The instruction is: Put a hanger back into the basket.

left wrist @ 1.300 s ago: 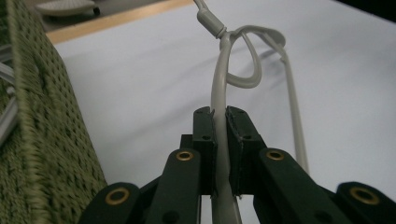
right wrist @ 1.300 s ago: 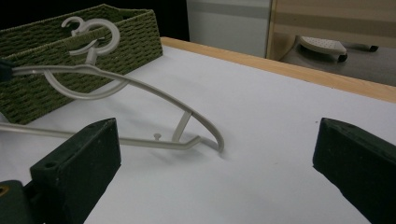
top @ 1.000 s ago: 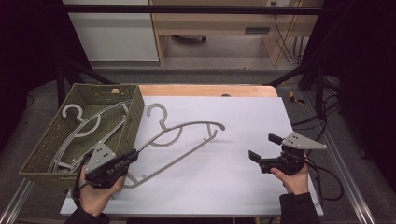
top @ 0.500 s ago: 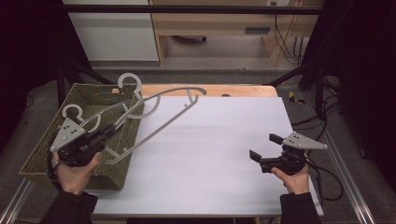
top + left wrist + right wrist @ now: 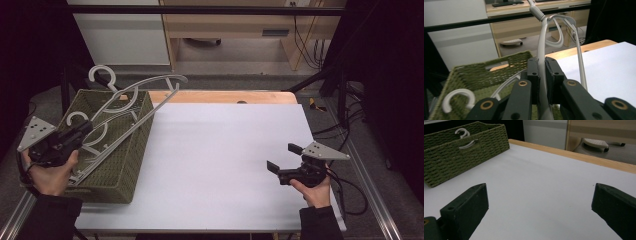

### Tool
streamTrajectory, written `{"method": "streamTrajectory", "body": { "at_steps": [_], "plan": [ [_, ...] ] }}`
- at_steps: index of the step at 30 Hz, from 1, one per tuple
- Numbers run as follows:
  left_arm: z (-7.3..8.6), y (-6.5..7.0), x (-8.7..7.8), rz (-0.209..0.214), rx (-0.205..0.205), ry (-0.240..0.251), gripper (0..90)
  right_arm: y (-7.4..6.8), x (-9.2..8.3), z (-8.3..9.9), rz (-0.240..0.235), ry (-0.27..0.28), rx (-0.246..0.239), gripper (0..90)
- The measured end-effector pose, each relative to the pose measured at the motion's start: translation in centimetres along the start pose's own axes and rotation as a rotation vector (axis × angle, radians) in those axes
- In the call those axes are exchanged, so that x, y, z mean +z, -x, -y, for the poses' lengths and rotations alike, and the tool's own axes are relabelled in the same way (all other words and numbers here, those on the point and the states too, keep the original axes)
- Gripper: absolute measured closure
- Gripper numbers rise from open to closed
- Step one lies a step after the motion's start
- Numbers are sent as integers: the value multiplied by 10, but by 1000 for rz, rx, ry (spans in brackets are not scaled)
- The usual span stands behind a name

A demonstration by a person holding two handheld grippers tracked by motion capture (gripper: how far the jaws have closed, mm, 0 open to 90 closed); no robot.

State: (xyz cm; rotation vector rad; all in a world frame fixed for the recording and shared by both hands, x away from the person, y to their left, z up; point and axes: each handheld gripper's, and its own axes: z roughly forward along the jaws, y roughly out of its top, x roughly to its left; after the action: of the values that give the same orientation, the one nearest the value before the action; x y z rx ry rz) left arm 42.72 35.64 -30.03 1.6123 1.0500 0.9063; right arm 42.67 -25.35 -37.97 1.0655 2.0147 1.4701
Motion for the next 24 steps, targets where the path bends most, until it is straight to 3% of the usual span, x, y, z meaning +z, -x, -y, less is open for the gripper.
{"method": "streamTrajectory", "body": {
  "at_steps": [19,24],
  "plan": [
    [21,-65,-11,-76,15,-55,827,0,2,1,-3,-9,-5,11],
    [30,-81,-11,-98,-2,-77,827,0,2,1,-2,-9,-4,11]
  ]
}}
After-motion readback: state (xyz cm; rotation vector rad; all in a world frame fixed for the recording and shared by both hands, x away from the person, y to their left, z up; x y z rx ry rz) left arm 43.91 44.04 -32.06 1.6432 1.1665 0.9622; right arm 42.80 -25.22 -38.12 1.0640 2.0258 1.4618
